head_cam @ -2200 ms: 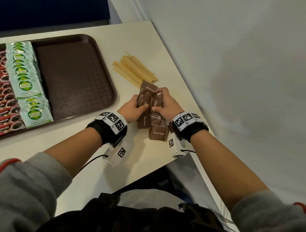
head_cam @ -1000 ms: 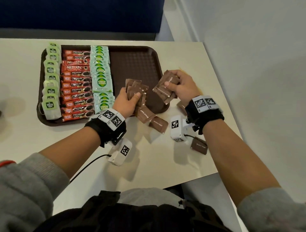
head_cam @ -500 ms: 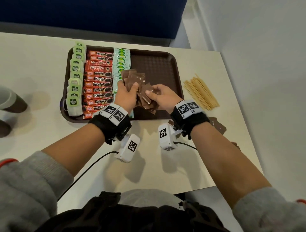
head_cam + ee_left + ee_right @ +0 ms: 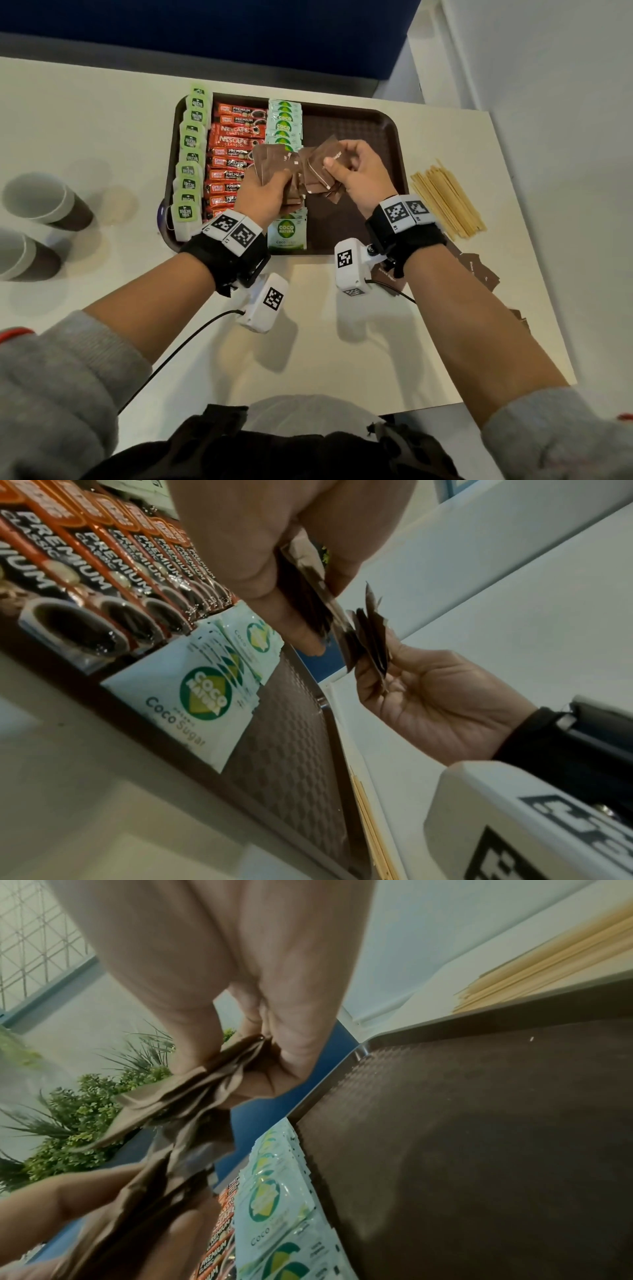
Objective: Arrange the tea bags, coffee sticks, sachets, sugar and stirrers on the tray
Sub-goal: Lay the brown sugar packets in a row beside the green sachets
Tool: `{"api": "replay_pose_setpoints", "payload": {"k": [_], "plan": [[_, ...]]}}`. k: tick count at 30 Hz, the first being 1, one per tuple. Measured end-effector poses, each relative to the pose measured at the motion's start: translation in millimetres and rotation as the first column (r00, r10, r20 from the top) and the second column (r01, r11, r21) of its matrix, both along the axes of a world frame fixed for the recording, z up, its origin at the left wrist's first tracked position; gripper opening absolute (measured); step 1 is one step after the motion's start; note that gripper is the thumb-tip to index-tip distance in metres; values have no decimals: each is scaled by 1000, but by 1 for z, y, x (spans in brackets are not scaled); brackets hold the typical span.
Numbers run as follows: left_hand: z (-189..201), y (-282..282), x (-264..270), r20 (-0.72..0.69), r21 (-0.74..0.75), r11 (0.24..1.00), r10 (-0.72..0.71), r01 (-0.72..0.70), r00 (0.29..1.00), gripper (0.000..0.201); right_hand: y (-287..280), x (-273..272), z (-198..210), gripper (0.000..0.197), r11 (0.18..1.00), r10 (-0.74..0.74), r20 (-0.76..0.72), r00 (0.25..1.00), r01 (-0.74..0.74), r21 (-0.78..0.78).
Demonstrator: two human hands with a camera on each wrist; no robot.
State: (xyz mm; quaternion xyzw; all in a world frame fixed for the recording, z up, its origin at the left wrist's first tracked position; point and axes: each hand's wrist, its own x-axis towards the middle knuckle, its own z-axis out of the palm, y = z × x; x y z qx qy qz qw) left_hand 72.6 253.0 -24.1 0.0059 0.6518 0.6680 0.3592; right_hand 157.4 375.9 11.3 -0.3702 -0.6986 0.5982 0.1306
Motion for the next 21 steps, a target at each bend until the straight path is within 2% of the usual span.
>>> {"api": "replay_pose_setpoints", "payload": {"k": [8,13,17,21], "plan": [[2,6,-11,43,40,998,46,-47,998,24,18,-14,1,26,999,-8,-35,999,10,37],[9,16,-13,29,96,990,-107,104,994,33,20,-23,-2,25,997,78,-13,997,-78,4],[12,24,-14,69,65,995,-86,81,994,31,17,-30,-11,24,996,85,19,996,-86,30],[7,29,-16,111,42,996,-81,77,991,52,18,-35,-14,22,986,103,39,994,-107,128]]}}
